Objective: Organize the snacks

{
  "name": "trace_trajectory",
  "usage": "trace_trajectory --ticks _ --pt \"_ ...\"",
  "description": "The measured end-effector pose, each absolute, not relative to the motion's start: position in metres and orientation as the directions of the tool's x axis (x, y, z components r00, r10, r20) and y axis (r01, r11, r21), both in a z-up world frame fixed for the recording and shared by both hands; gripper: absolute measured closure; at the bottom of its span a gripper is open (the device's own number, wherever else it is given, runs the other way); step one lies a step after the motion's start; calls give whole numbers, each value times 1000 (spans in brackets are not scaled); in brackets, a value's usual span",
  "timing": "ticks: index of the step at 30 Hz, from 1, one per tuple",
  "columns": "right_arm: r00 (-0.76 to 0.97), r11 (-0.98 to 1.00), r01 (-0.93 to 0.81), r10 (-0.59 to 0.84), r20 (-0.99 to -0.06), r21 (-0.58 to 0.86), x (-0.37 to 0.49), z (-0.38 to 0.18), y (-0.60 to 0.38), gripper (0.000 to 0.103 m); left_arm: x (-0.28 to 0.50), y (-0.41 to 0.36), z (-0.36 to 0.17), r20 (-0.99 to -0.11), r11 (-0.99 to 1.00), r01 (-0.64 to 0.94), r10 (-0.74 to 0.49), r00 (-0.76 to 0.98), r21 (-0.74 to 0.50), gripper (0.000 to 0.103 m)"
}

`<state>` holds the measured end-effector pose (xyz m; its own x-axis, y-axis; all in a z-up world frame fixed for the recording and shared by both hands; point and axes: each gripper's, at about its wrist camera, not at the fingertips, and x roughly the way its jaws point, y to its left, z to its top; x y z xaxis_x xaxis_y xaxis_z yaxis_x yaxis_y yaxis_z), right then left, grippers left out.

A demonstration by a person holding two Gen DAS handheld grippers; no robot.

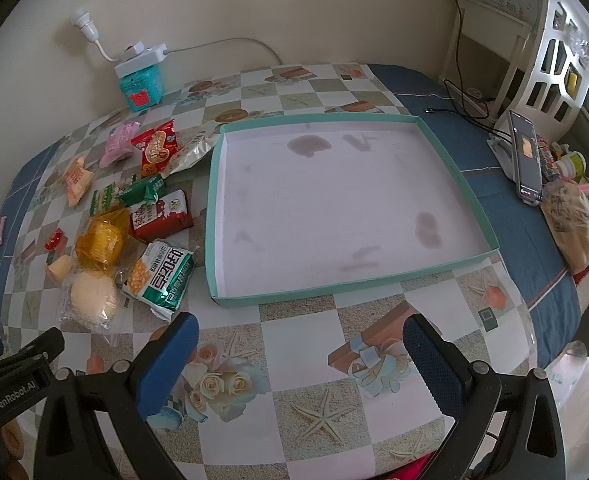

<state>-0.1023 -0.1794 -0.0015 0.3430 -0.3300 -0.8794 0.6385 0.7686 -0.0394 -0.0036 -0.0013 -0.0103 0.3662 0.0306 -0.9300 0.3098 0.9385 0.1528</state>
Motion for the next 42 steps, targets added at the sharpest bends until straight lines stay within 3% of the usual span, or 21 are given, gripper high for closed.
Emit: trace_trajectory --ticks 25,31,36,42 --pt "336 769 637 -335 -880 -49 -101 -2 -179 0 -2 2 -10 -932 944 298 26 361 142 0" --pt "334 813 579 -305 -892 -61 -87 -11 -166 0 16 49 -9 -930 992 68 73 359 104 0" --pt "330 837 546 -257 -908 -39 -71 -22 -154 0 31 105 -28 -964 992 -123 25 263 -8 0" --pt "304 853 521 -228 -925 -39 -50 -35 -145 0 38 146 -57 -984 973 -226 -16 176 -56 0"
